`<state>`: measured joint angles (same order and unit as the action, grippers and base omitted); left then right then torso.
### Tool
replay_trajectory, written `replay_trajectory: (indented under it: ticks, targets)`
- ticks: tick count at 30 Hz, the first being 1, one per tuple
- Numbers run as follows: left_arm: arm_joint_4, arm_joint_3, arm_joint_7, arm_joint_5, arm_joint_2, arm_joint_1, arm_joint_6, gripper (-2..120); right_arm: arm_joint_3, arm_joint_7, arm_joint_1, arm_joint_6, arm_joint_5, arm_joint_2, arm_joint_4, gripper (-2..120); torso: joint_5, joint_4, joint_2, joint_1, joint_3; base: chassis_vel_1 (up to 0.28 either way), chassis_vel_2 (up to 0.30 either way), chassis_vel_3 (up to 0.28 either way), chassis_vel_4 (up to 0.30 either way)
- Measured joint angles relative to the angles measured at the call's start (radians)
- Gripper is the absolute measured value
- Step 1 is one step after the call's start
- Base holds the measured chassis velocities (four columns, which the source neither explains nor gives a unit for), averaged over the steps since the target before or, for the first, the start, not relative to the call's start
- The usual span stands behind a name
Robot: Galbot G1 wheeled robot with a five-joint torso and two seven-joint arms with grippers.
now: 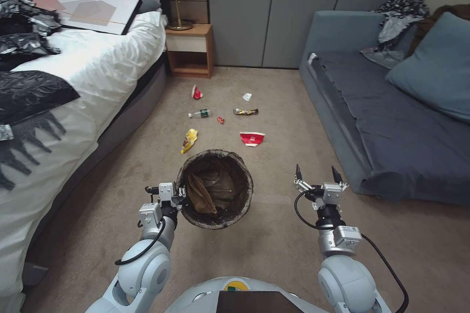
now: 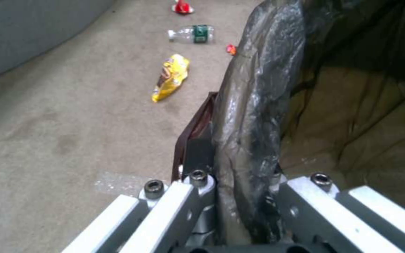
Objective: Pick up the trash bin, then pick up the garbage from the floor and place it into the trash bin.
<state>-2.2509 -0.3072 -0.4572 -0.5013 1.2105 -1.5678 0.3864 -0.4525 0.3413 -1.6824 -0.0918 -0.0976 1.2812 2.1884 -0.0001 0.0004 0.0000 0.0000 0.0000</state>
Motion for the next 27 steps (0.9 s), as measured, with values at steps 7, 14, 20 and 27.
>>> replay_trajectory:
  ticks: [7,14,20,27]
  targets:
    - [0.001,-0.002,0.000,0.002,0.000,0.001,-0.005,4,0.004,0.009,0.006,0.007,-0.007,0.004,0.000,100,0.0000,-0.0008,0.000,0.000,0.000,0.011,0.005,0.006,0.007]
    - [0.002,-0.002,-0.001,0.002,0.001,0.003,-0.007,4,0.005,0.019,0.004,0.010,-0.004,0.007,0.000,100,0.0000,-0.0005,0.000,0.000,0.000,0.000,0.000,0.000,0.000]
    - [0.004,0.003,-0.003,0.003,0.000,0.004,-0.009,4,0.001,0.032,0.003,0.016,0.003,0.010,0.004,100,0.0000,-0.0004,0.000,0.000,0.000,0.000,0.000,0.000,0.000]
    - [0.004,0.004,-0.002,0.005,-0.001,0.004,-0.012,4,-0.003,0.038,0.003,0.029,0.007,0.013,0.006,100,0.0000,-0.0004,0.000,0.000,0.000,0.000,0.000,0.000,0.000]
